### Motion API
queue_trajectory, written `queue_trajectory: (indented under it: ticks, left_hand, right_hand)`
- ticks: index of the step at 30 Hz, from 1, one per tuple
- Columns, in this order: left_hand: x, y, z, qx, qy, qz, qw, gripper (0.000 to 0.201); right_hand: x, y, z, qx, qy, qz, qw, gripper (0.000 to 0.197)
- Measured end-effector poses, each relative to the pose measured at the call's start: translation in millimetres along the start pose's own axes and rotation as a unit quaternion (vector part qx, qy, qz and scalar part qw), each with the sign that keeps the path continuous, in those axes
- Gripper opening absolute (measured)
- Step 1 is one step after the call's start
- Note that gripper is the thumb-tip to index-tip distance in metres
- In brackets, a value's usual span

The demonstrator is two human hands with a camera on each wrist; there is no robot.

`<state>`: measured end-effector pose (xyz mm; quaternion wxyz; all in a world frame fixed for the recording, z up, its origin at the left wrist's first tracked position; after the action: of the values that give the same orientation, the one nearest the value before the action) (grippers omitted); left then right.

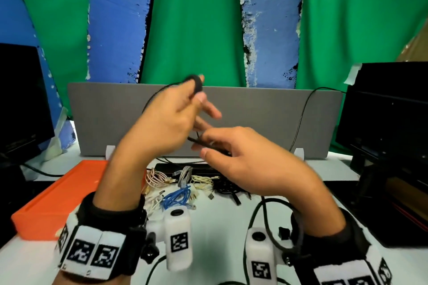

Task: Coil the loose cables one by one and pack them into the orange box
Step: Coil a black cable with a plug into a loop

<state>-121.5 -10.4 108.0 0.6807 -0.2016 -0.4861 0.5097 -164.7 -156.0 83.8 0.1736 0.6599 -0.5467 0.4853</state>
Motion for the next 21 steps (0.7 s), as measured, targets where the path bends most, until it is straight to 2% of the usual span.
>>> queue_trajectory:
  ticks: [2, 4, 7, 9, 11, 13, 16, 18, 20, 21]
  left_hand:
    - [-7, 4, -2, 0.047, -0.004, -0.115, 0.992, 0.023]
    - [-14, 8, 0, 0.056, 0.078, -0.199, 0.975, 0.028]
    - [-20, 12, 2, 0.070, 0.258, -0.232, 0.935, 0.032]
    - [-23, 13, 1, 0.044, 0.271, -0.277, 0.921, 0.038]
    - [-25, 16, -2, 0.016, 0.281, -0.320, 0.905, 0.029]
    - [-21, 16, -6, 0.022, 0.356, -0.286, 0.889, 0.026]
    - [-12, 10, -15, 0.024, 0.457, -0.139, 0.878, 0.023]
    - [-7, 2, -18, 0.030, 0.471, -0.031, 0.881, 0.024]
    - [-6, -6, -21, 0.056, 0.481, 0.066, 0.873, 0.026]
    - [-6, -8, -23, 0.068, 0.495, 0.110, 0.859, 0.027]
  right_hand:
    - [12, 3, 5, 0.001, -0.038, 0.025, 0.999, 0.009]
    - [23, 8, 11, 0.004, -0.099, 0.013, 0.995, 0.008]
    - [34, 14, 16, 0.022, -0.180, -0.012, 0.983, 0.008]
    - [37, 15, 19, 0.015, -0.233, -0.037, 0.972, 0.016]
    - [39, 17, 23, 0.005, -0.259, -0.079, 0.963, 0.022]
    - [41, 19, 29, -0.002, -0.273, -0.127, 0.953, 0.023]
    - [45, 21, 39, -0.010, -0.287, -0.167, 0.943, 0.027]
    - [45, 17, 47, -0.017, -0.260, -0.131, 0.957, 0.025]
    - [45, 7, 56, -0.040, -0.153, -0.035, 0.987, 0.012]
    - [45, 1, 63, -0.066, -0.081, 0.026, 0.994, 0.005]
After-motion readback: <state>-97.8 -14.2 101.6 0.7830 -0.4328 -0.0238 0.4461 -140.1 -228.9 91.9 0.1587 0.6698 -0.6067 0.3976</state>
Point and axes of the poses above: each hand's wrist, its own y-axis away from the middle knuckle, its own x-axis out of the back of the hand, z = x × y, the point moved 3 cm from there along -y, towards the middle knuckle, and after that the axes turned 14 degrees about -x, right-handed, at the moved point
